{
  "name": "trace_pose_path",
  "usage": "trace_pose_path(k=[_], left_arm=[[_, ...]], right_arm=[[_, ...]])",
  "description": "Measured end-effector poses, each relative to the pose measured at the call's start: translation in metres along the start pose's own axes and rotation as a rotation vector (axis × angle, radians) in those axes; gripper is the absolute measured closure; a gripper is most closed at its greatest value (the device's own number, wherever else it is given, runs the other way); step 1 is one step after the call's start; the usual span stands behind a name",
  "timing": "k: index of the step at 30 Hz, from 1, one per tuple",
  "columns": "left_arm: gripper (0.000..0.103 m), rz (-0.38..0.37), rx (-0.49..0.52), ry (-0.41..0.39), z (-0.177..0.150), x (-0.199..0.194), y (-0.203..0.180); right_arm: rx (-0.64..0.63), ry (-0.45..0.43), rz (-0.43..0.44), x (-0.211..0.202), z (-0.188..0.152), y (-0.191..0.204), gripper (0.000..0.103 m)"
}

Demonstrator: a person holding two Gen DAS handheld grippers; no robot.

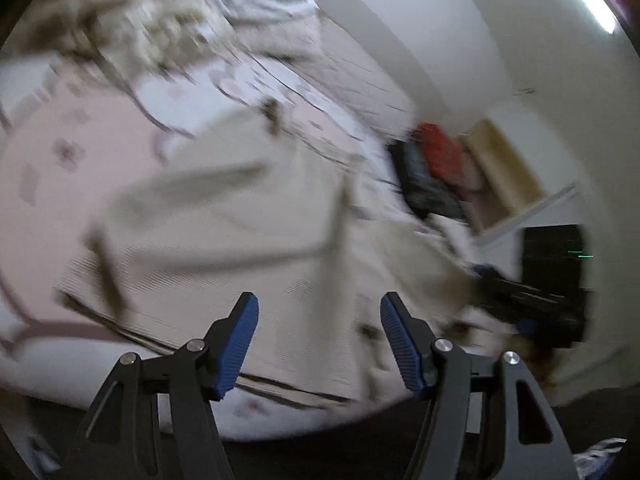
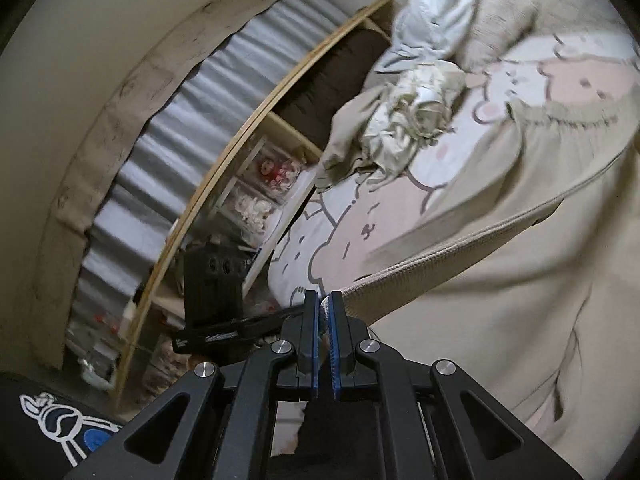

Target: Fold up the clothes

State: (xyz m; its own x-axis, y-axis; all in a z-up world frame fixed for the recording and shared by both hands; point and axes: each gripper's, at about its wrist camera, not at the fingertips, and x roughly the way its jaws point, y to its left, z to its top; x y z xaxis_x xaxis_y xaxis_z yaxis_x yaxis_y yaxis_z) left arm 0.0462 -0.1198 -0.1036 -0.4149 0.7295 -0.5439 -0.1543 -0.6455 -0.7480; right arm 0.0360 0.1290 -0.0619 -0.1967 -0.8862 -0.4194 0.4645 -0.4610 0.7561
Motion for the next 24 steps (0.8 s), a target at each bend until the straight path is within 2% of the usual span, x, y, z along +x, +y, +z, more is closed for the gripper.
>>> trace_pose_path(k=[4, 7, 9, 12, 15, 17, 19, 24], left_arm=[[0.028, -0.170, -0.048, 0.102, -0.001, 0.029, -0.006], [0.028, -0.280, -0.095, 0.152, -0.001, 0.050, -0.010], [0.028, -0.356, -0.170, 0.136, -0.001, 0.059, -0.005], [0.028, -0.509, -0.347, 0.065, -0.002, 0.069, 0.011], [0.028, -0.619, -0.498, 0.011, -0.003, 0.076, 0.026], [0.032, -0.655, -0.561, -0.006, -0.003, 0.080, 0.031], [0.038, -0.663, -0.560, 0.001, 0.000, 0.081, 0.030], [0.041, -0.663, -0.555, 0.032, 0.002, 0.086, 0.024]], right_arm=[[0.091, -0.043, 0.009, -0.010, 0.000, -0.019, 0.097], [0.136, -0.071, 0.031, -0.012, 0.002, -0.027, 0.097], [0.158, -0.076, 0.054, -0.012, 0.002, -0.031, 0.097], [0.194, -0.074, 0.081, -0.011, -0.001, -0.037, 0.097], [0.227, -0.073, 0.086, -0.010, -0.005, -0.044, 0.097], [0.244, -0.071, 0.088, -0.009, -0.007, -0.048, 0.097], [0.251, -0.071, 0.087, -0.009, -0.008, -0.050, 0.097], [0.269, -0.074, 0.097, -0.009, -0.010, -0.055, 0.097]])
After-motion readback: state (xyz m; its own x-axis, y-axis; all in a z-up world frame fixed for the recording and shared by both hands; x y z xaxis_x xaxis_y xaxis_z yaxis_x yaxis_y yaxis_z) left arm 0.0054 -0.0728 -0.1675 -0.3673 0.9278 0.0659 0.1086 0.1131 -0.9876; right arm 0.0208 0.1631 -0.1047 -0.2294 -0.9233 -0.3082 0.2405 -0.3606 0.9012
